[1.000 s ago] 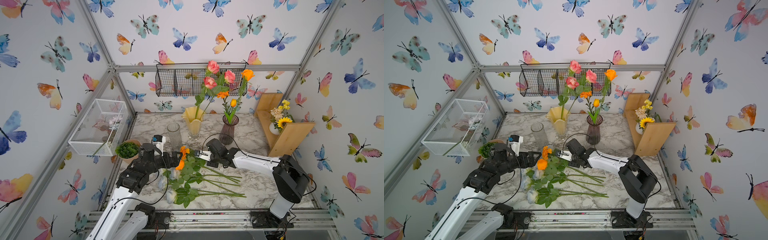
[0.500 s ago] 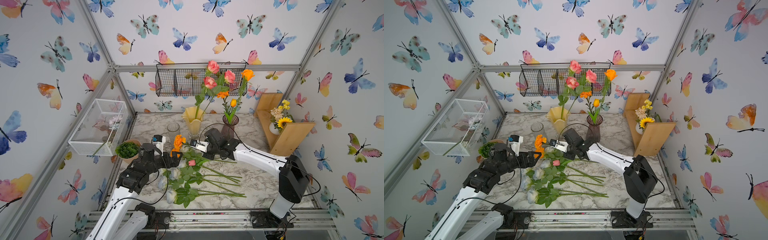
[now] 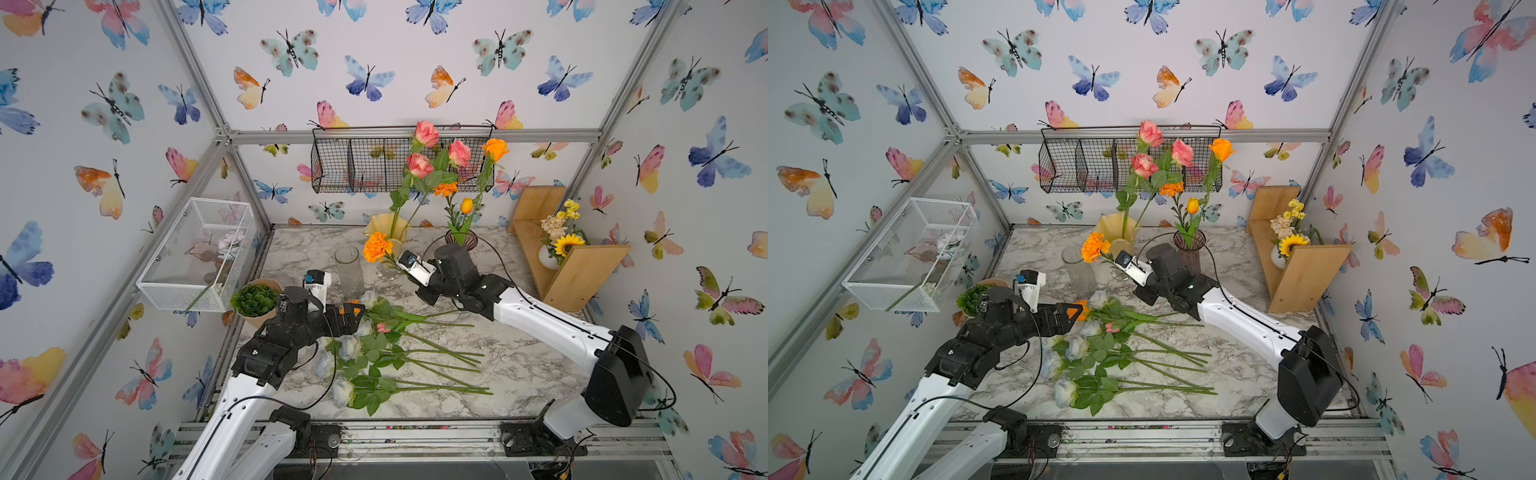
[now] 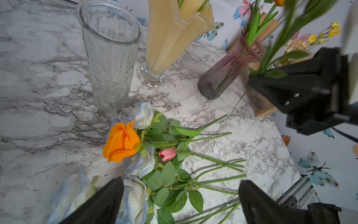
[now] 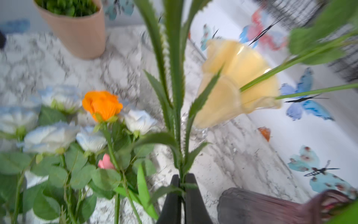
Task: Arrange the flowers in different vases according to their colors
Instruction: Pick up the flower at the center of the board, then insert the flower into the vase.
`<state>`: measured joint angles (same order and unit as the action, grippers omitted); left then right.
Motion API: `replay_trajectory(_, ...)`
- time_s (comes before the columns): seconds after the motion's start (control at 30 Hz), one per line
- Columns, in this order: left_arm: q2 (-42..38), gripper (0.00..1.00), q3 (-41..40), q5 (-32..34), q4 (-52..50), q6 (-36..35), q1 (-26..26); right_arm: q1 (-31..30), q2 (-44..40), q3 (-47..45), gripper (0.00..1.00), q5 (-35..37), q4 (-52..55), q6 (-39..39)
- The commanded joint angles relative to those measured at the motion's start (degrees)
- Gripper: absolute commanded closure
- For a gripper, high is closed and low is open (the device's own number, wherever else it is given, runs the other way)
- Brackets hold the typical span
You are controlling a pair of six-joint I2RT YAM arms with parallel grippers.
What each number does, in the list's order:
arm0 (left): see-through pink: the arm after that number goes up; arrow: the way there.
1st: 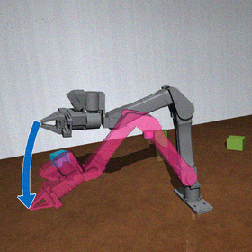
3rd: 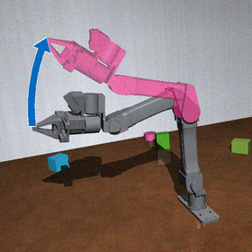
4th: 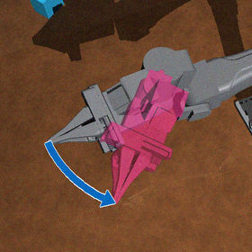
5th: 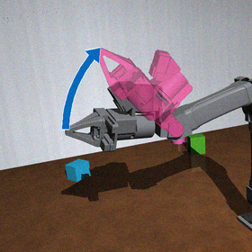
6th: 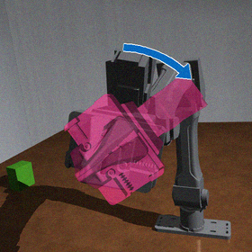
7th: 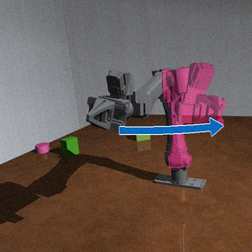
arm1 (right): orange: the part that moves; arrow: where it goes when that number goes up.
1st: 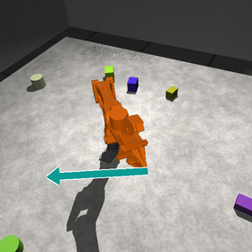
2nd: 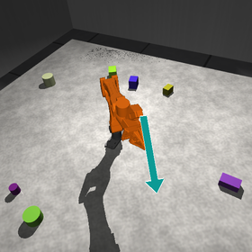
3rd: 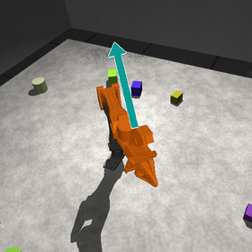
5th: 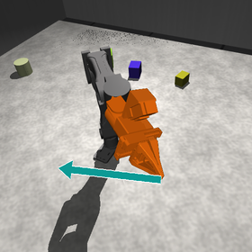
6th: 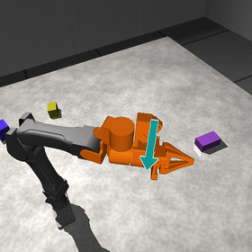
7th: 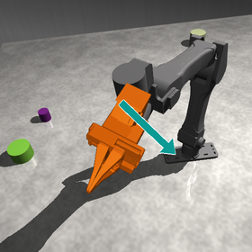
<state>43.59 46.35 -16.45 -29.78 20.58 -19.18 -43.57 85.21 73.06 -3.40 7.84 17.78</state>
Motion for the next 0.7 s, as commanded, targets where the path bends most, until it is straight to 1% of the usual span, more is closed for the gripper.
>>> replay_trajectory(0.0, -0.6, 0.01, -0.6, -1.0, 0.8, -0.4, 0.3, 0.8, -3.0, 0.5, 0.98, 0.7, -6.5, -5.5)
replay_trajectory(0.13, -0.4, 0.01, -0.6, -1.0, 0.8, -0.4, 0.3, 2.2, -6.7, 0.3, 0.98, 4.0, -12.8, -8.5)
replay_trajectory(0.2, -0.3, 0.01, -0.6, -1.2, 0.8, -0.4, 0.3, 2.8, -7.5, 1.1, 0.98, 6.4, -15.6, -9.6)
replay_trajectory(0.3, -0.3, 0.01, -0.6, -1.2, 0.8, -0.5, 0.3, 4.0, -8.0, 2.3, 0.98, 7.8, -20.0, -9.9)
replay_trajectory(0.37, -0.1, 0.01, -0.6, -1.2, 0.8, -0.5, 0.3, 5.1, -7.6, 3.2, 0.98, 8.9, -22.6, -10.1)
replay_trajectory(0.57, 0.2, 0.01, -0.6, -1.3, 0.8, -0.5, 0.3, 10.5, -4.4, 5.8, 0.98, 9.1, -28.1, -12.6)
replay_trajectory(0.67, 0.3, 0.01, -0.6, -1.3, 0.8, -0.5, 0.3, 13.6, -3.1, 5.3, 0.98, 8.6, -31.2, -15.3)
